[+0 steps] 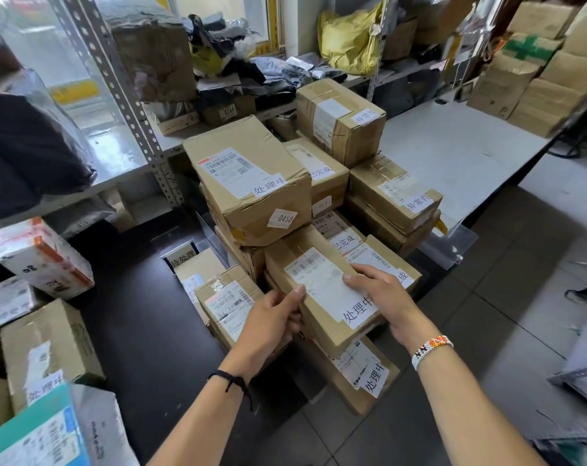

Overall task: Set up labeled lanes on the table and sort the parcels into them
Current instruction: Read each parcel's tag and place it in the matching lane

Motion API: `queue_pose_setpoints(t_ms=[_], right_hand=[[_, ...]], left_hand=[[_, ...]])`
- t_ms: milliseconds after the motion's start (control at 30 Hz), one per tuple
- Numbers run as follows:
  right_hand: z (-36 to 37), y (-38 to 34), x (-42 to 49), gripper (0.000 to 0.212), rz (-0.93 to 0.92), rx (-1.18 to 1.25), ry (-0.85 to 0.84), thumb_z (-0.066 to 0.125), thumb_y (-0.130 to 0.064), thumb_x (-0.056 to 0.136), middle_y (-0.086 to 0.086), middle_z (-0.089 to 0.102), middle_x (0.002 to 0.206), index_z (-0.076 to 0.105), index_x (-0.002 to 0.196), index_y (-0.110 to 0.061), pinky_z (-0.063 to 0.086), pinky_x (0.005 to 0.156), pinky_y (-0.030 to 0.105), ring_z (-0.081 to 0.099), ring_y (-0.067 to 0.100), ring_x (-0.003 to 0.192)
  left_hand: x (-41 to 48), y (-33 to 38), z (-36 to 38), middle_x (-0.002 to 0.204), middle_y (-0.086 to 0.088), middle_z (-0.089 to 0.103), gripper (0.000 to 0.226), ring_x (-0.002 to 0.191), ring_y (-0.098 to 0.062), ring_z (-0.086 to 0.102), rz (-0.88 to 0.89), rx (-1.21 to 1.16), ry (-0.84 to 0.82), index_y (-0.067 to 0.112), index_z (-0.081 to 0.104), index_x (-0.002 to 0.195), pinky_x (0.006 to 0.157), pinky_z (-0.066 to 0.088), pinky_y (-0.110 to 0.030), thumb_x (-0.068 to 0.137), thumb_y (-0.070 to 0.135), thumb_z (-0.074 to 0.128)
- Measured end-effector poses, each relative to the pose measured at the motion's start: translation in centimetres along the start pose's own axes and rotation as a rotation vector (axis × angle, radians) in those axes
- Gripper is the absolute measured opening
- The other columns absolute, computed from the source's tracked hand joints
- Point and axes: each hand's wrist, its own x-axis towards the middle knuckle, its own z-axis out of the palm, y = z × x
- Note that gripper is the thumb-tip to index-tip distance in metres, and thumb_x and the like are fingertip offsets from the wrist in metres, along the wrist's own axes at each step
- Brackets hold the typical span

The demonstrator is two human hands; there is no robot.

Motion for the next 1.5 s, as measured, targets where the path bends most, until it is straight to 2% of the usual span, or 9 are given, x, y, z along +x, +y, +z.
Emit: queue_pose_setpoints(t_ms=[300, 400, 533, 700, 867, 967, 1067, 1200, 1500], right_hand=[[-0.9, -0.4, 1.2, 0.033, 0.039, -0.043, -0.016, 0.075, -0.025, 0.096, 0.006, 0.080, 0.111, 0.071, 0.128, -0.024, 0.056, 0.103, 0.053, 0.078, 0.030, 0.101], [-0.7, -0.7, 1.3, 0.041, 0.038, -0.102, -0.033, 0.075, -0.030, 0.096, 0.002, 0.081, 0.110, 0.066, 0.135, -0.026, 0.059, 0.099, 0.049, 0.079, 0.027, 0.099], [-0.5, -1.6, 1.1, 0.043, 0.031, -0.241, -0.034, 0.071, -0.043, 0.097, -0.004, 0.081, 0.107, 0.062, 0.138, -0.032, 0.059, 0.078, 0.028, 0.079, 0.018, 0.091], [0.2, -2.5, 1.2, 0.056, -0.189, -0.526, 0.130, 0.066, -0.060, 0.095, -0.008, 0.062, 0.140, 0.055, 0.146, -0.038, 0.055, 0.092, 0.033, 0.061, 0.013, 0.124], [3.4, -5.3, -0.1, 0.062, -0.432, -0.658, 0.247, 0.062, -0.067, 0.089, -0.011, 0.056, 0.151, 0.053, 0.145, -0.041, 0.049, 0.108, 0.046, 0.052, 0.015, 0.138], [7.1, -7.2, -1.6, 0.051, -0.636, -0.683, 0.345, 0.061, -0.057, 0.091, -0.013, 0.065, 0.132, 0.062, 0.137, -0.036, 0.050, 0.106, 0.046, 0.056, 0.011, 0.126], [12.1, -8.2, -2.6, 0.032, -0.818, -0.648, 0.366, 0.066, -0.045, 0.091, -0.015, 0.067, 0.099, 0.073, 0.117, -0.028, 0.055, 0.090, 0.045, 0.060, 0.011, 0.099], [19.4, -7.7, -2.7, 0.022, -0.936, -0.622, 0.269, 0.072, -0.036, 0.089, -0.014, 0.067, 0.098, 0.075, 0.109, -0.027, 0.055, 0.086, 0.045, 0.063, 0.012, 0.094], [36.2, -3.4, -1.0, 0.037, -0.861, -0.642, -0.126, 0.071, -0.049, 0.086, -0.017, 0.068, 0.101, 0.074, 0.116, -0.027, 0.052, 0.086, 0.027, 0.065, 0.005, 0.092]], left_hand=[[0.3, 0.0, 0.1, 0.084, -0.009, 0.070, 0.039, 0.069, -0.020, 0.063, 0.017, 0.028, -0.033, 0.009, 0.069, 0.103, 0.058, 0.049, -0.029, 0.096, 0.048, 0.069], [0.4, 0.0, -0.2, 0.084, -0.006, 0.071, 0.044, 0.070, -0.019, 0.064, 0.012, 0.044, -0.039, 0.008, 0.070, 0.107, 0.061, 0.050, -0.031, 0.095, 0.050, 0.069], [0.4, 0.2, -0.7, 0.080, -0.005, 0.070, 0.055, 0.068, -0.018, 0.064, 0.002, 0.084, -0.026, 0.003, 0.070, 0.104, 0.060, 0.051, -0.028, 0.096, 0.057, 0.062], [0.2, 1.2, -2.1, 0.078, -0.003, 0.068, 0.057, 0.065, -0.013, 0.064, 0.063, 0.184, 0.020, 0.007, 0.069, 0.100, 0.059, 0.049, -0.025, 0.103, 0.059, 0.048], [-0.6, 2.6, -4.6, 0.077, -0.001, 0.070, 0.055, 0.066, -0.011, 0.064, 0.170, 0.247, 0.059, 0.011, 0.071, 0.098, 0.064, 0.049, -0.029, 0.106, 0.057, 0.042], [-1.3, 3.3, -6.7, 0.074, 0.001, 0.069, 0.054, 0.065, -0.010, 0.063, 0.222, 0.225, 0.096, 0.011, 0.072, 0.095, 0.062, 0.048, -0.027, 0.107, 0.055, 0.043], [-2.1, 3.7, -9.7, 0.073, 0.002, 0.067, 0.050, 0.064, -0.009, 0.061, 0.251, 0.184, 0.160, 0.012, 0.073, 0.092, 0.057, 0.045, -0.022, 0.107, 0.052, 0.046], [-3.0, 4.0, -15.1, 0.075, -0.002, 0.070, 0.047, 0.063, -0.014, 0.063, 0.276, 0.145, 0.261, 0.012, 0.074, 0.088, 0.057, 0.047, -0.025, 0.106, 0.048, 0.051], [-5.8, 2.6, -28.1, 0.061, 0.008, 0.065, 0.046, 0.056, -0.005, 0.058, 0.310, 0.096, 0.497, 0.018, 0.065, 0.069, 0.059, 0.044, -0.020, 0.109, 0.037, 0.051]])
